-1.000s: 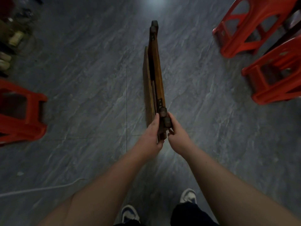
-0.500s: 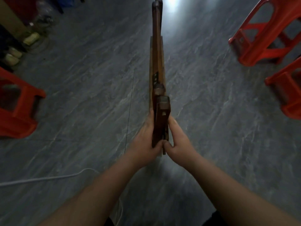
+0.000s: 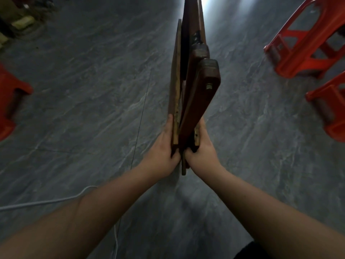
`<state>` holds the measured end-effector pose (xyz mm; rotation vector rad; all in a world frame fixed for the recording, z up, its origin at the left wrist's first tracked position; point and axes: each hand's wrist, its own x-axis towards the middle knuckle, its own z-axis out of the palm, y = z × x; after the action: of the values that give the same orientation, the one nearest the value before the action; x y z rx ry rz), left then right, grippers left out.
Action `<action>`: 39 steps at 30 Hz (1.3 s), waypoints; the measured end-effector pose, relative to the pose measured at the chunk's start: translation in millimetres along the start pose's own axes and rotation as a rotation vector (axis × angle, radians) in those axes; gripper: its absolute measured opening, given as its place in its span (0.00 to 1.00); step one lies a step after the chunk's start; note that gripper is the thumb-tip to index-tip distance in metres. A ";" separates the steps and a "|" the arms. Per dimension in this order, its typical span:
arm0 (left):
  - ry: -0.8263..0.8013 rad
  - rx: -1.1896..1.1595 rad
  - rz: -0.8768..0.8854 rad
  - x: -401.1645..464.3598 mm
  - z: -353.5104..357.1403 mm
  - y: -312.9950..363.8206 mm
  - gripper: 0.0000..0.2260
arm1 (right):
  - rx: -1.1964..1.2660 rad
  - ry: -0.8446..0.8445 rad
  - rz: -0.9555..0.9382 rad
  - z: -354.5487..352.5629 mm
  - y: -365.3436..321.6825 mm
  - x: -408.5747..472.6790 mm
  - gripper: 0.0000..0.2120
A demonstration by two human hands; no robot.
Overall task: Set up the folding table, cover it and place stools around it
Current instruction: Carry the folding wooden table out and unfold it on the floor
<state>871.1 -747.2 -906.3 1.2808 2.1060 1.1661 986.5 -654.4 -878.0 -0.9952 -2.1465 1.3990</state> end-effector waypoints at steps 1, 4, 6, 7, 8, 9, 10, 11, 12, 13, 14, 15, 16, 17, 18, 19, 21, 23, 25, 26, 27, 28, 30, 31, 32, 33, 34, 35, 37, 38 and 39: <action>0.021 -0.021 -0.007 0.7 3.3 -0.4 0.45 | 0.037 0.016 -0.005 1.9 3.1 1.2 0.47; 0.099 -0.113 -0.009 2.8 14.1 -2.6 0.45 | 0.149 0.018 -0.013 8.9 10.7 2.2 0.48; 0.136 -0.178 -0.011 2.2 18.4 -3.0 0.44 | 0.201 0.039 -0.016 13.9 11.6 0.9 0.47; 0.142 -0.208 -0.019 1.5 18.4 -1.8 0.44 | 0.219 0.056 -0.018 15.6 11.0 0.4 0.46; 0.139 -0.237 -0.029 0.5 17.2 0.5 0.44 | 0.230 0.066 -0.021 16.4 10.6 0.1 0.45; 0.134 -0.255 -0.036 -0.7 15.0 3.2 0.44 | 0.234 0.067 -0.019 15.7 9.7 -0.6 0.45; 0.135 -0.261 -0.034 -1.2 12.6 4.4 0.43 | 0.242 0.068 -0.020 13.6 8.1 -1.6 0.45; 0.145 -0.251 -0.030 -1.5 9.6 5.1 0.43 | 0.253 0.072 -0.022 10.3 6.9 -2.6 0.45; 0.165 -0.222 -0.031 -1.5 5.9 4.0 0.44 | 0.266 0.075 -0.026 6.6 6.6 -3.8 0.44; 0.189 -0.184 -0.035 -1.0 0.8 2.4 0.44 | 0.271 0.076 -0.028 2.6 5.5 -4.8 0.44; 0.211 -0.150 -0.036 0.2 -5.1 -0.2 0.45 | 0.269 0.077 -0.023 -0.8 4.7 -5.1 0.43; 0.232 -0.120 -0.031 0.4 -11.4 -3.0 0.46 | 0.261 0.073 -0.018 -5.0 3.5 -5.8 0.42; 0.255 -0.099 -0.026 0.6 -17.4 -6.9 0.47 | 0.241 0.078 -0.022 -9.5 2.8 -5.5 0.41; 0.279 -0.089 -0.035 -0.2 -23.1 -9.0 0.46 | 0.200 0.085 -0.035 -15.4 1.9 -4.9 0.41; 0.304 -0.093 -0.053 -1.3 -28.0 -11.1 0.46 | 0.143 0.081 -0.048 -22.2 1.1 -3.0 0.41; 0.323 -0.103 -0.074 -2.5 -32.1 -13.1 0.45 | 0.074 0.065 -0.050 -30.0 -0.2 -1.2 0.44; 0.332 -0.122 -0.107 -6.3 -36.8 -14.6 0.45 | -0.032 0.037 -0.042 -43.6 -5.8 -1.3 0.49; 0.324 -0.127 -0.112 -7.5 -40.3 -17.3 0.46 | -0.078 0.029 -0.057 -52.0 -12.1 -4.0 0.50; 0.323 -0.134 -0.105 -5.1 -44.4 -19.9 0.45 | -0.119 0.042 -0.067 -59.2 -15.2 -5.1 0.50; 0.321 -0.130 -0.100 -3.2 -46.3 -21.1 0.45 | -0.145 0.051 -0.064 -63.5 -16.2 -4.5 0.50; 0.313 -0.124 -0.098 -1.8 -48.2 -21.0 0.45 | -0.174 0.057 -0.065 -68.6 -16.0 -3.8 0.50; 0.308 -0.124 -0.095 -0.4 -49.9 -22.1 0.46 | -0.197 0.063 -0.072 -74.5 -15.3 -3.9 0.50; 0.312 -0.132 -0.064 2.3 -54.1 -24.4 0.48 | -0.229 0.089 -0.098 -88.1 -15.5 -6.0 0.50; 0.313 -0.123 -0.040 3.5 -57.7 -24.9 0.49 | -0.250 0.101 -0.106 -95.0 -17.3 -7.5 0.50; 0.313 -0.104 -0.012 5.8 -61.9 -25.4 0.49 | -0.273 0.114 -0.111 -101.9 -18.5 -8.4 0.49; 0.313 -0.081 0.011 8.4 -66.5 -24.0 0.49 | -0.294 0.130 -0.109 -108.7 -19.8 -9.3 0.49; 0.307 -0.067 0.021 10.3 -70.7 -21.2 0.48 | -0.317 0.146 -0.106 -115.4 -20.7 -10.5 0.48; 0.298 -0.055 0.017 11.8 -76.3 -16.5 0.47 | -0.340 0.162 -0.105 -122.5 -22.4 -11.4 0.48; 0.283 0.000 0.009 14.7 -88.2 -5.2 0.44 | -0.384 0.188 -0.104 -136.2 -27.2 -12.3 0.46; 0.275 0.032 0.012 17.1 -94.2 -1.4 0.43 | -0.402 0.200 -0.105 -142.4 -29.6 -11.9 0.46; 0.271 0.056 0.011 18.6 -99.7 2.0 0.42 | -0.421 0.211 -0.106 -148.4 -31.5 -11.8 0.45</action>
<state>793.6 -774.8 -847.0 1.2168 2.3404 1.3607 1080.4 -578.1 -785.8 -1.0980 -2.3377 0.7667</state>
